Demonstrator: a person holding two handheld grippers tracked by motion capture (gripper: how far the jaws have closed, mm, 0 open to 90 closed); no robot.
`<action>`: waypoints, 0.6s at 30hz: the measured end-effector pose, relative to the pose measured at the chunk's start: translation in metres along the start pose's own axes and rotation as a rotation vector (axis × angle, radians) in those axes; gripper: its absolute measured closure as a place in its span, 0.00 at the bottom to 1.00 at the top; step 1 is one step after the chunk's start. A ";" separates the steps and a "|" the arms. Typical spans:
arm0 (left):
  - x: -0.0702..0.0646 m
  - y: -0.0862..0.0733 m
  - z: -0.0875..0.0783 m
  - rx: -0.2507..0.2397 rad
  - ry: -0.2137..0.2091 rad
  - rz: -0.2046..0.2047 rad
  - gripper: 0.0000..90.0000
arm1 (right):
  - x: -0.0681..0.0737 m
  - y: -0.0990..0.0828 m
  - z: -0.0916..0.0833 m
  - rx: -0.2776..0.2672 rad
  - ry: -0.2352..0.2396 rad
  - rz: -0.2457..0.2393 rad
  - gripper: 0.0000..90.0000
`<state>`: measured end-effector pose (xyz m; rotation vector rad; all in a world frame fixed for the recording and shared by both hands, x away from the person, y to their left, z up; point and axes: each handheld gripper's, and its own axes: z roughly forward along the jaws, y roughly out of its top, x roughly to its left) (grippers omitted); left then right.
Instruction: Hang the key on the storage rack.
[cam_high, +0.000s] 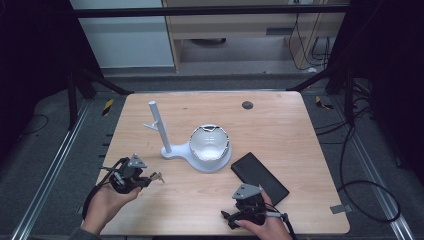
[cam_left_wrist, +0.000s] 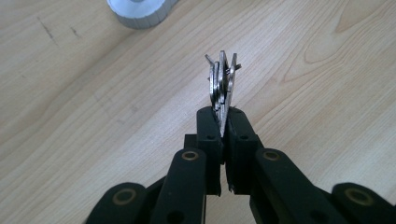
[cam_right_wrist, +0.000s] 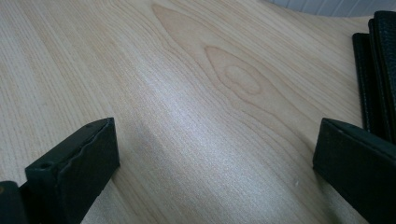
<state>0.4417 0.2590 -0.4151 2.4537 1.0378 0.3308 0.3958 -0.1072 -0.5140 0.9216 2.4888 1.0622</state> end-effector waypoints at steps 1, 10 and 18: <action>0.000 0.001 -0.003 -0.002 0.004 0.002 0.95 | 0.000 0.000 0.000 0.000 0.000 0.000 0.01; 0.008 0.016 -0.040 -0.033 0.042 0.008 0.95 | 0.000 0.000 0.000 0.000 0.000 0.000 0.01; 0.011 0.033 -0.068 -0.042 0.080 0.023 0.95 | 0.000 0.000 0.000 0.000 0.000 0.000 0.01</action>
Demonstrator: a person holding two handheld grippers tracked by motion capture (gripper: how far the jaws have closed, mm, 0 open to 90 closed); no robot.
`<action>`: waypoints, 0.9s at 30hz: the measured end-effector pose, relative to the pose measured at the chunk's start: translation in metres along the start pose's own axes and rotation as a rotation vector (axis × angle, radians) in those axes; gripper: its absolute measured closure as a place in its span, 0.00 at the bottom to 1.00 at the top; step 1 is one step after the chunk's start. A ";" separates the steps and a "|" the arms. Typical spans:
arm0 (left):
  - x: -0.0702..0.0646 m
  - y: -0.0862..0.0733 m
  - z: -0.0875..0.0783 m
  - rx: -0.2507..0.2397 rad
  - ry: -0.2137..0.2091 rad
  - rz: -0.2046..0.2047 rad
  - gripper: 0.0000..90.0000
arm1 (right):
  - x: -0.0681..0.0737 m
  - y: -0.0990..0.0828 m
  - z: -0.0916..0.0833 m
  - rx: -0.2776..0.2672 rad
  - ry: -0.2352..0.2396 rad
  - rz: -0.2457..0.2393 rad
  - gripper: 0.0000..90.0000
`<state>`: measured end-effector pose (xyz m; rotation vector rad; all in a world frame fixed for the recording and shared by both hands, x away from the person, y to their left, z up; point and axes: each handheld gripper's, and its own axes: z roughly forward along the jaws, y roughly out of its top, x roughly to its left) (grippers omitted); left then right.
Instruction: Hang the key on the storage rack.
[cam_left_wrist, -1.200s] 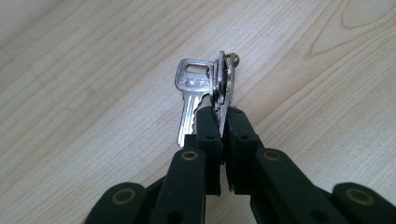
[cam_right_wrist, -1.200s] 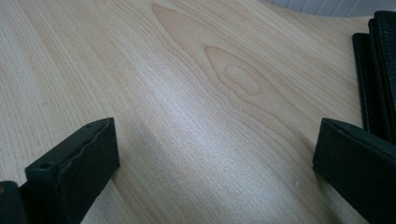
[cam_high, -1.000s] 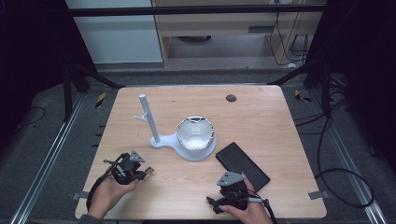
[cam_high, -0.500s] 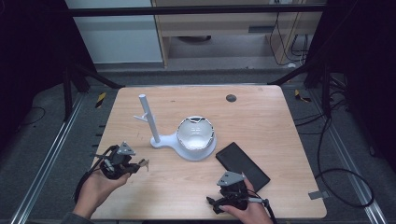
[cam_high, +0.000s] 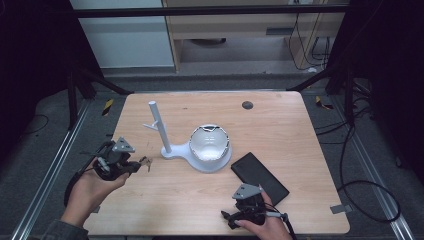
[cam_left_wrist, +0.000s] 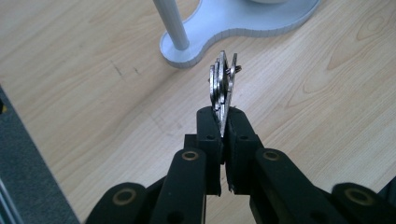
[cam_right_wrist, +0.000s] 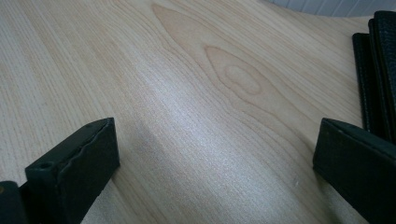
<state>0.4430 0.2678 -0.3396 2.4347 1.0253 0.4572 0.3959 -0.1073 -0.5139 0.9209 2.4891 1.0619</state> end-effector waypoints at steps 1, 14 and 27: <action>0.001 0.002 -0.004 -0.004 0.005 -0.001 0.95 | 0.000 0.000 0.000 0.000 0.000 0.000 0.01; 0.004 0.027 -0.033 -0.023 0.046 0.033 0.95 | 0.000 0.000 0.000 0.000 -0.001 0.003 0.01; 0.008 0.050 -0.043 -0.008 0.076 0.035 0.95 | 0.000 0.000 0.000 0.000 -0.001 0.003 0.01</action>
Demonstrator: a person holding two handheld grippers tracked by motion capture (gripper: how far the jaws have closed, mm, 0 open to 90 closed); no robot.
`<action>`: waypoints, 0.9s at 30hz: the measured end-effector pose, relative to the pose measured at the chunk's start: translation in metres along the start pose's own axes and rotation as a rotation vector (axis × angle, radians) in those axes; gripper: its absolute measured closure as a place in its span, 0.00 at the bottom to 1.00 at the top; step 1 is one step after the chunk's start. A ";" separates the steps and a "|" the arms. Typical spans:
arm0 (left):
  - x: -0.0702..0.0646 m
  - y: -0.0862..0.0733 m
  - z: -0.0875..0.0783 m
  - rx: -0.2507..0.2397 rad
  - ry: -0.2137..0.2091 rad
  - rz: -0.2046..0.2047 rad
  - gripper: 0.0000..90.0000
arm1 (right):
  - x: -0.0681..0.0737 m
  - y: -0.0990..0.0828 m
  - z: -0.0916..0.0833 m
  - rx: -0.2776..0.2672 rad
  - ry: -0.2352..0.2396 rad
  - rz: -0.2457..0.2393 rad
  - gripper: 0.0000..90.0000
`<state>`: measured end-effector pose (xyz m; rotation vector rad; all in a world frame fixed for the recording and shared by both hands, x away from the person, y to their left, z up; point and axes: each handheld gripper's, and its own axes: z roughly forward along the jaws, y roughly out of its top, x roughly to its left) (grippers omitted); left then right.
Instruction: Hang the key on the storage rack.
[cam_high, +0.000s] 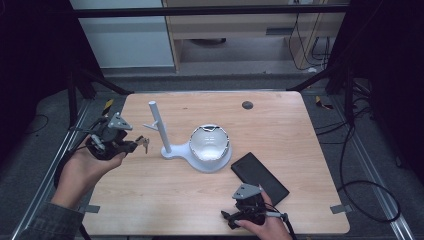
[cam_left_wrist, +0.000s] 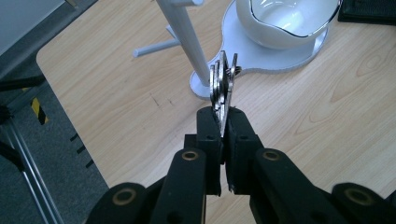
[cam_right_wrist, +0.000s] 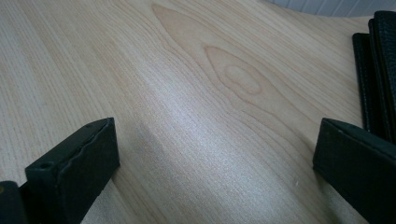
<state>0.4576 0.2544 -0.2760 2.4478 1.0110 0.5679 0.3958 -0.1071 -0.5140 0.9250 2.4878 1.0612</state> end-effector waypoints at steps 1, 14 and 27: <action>0.001 0.003 -0.001 -0.002 0.001 -0.005 0.95 | 0.000 0.000 0.000 0.000 0.000 0.000 0.01; 0.005 0.035 0.002 0.040 0.049 0.010 0.95 | 0.000 0.000 0.000 -0.002 0.000 0.000 0.01; 0.010 0.040 0.010 0.059 0.059 0.001 0.95 | 0.000 0.000 0.000 -0.001 0.000 0.001 0.01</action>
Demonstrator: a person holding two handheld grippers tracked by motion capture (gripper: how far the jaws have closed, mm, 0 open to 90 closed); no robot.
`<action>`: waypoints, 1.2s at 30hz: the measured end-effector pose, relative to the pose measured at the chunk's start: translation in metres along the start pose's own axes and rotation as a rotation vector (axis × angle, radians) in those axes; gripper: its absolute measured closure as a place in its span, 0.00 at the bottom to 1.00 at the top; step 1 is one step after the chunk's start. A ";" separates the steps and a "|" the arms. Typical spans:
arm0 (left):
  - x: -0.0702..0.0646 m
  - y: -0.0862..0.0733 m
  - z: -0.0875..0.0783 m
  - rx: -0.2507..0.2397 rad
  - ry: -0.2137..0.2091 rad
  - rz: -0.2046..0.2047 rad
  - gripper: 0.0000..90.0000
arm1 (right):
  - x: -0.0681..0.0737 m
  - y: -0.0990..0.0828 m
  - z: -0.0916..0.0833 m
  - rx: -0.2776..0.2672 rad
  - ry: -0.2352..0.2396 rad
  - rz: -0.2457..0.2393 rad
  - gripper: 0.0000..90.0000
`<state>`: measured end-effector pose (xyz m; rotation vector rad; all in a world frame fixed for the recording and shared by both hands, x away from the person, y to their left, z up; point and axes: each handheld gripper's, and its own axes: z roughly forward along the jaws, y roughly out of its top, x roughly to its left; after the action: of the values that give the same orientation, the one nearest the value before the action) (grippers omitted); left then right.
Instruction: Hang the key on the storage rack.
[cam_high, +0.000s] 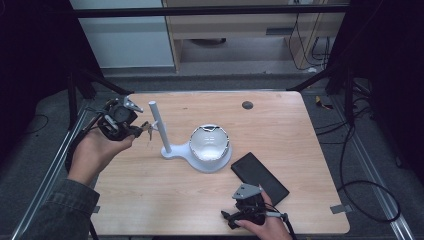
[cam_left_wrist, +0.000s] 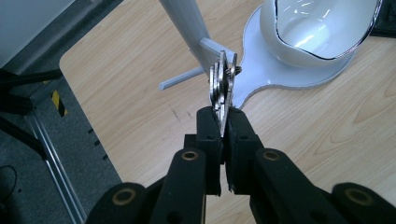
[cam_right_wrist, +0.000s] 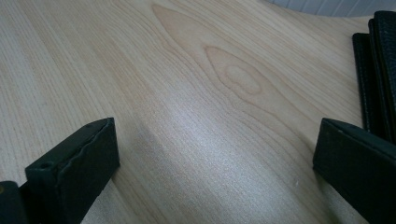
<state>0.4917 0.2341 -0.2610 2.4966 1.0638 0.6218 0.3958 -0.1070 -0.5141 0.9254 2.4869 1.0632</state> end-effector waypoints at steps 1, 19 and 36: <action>0.000 0.002 0.001 0.003 0.000 0.001 0.95 | 0.000 0.000 0.000 0.000 0.000 0.000 0.01; 0.002 0.011 0.007 0.015 0.011 -0.013 0.95 | 0.000 0.000 0.000 0.003 -0.001 0.000 0.01; -0.002 0.020 0.005 0.010 0.023 -0.011 0.95 | 0.000 0.000 0.000 0.002 -0.001 0.000 0.01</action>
<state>0.5049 0.2192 -0.2564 2.4960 1.0912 0.6445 0.3955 -0.1071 -0.5139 0.9266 2.4881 1.0599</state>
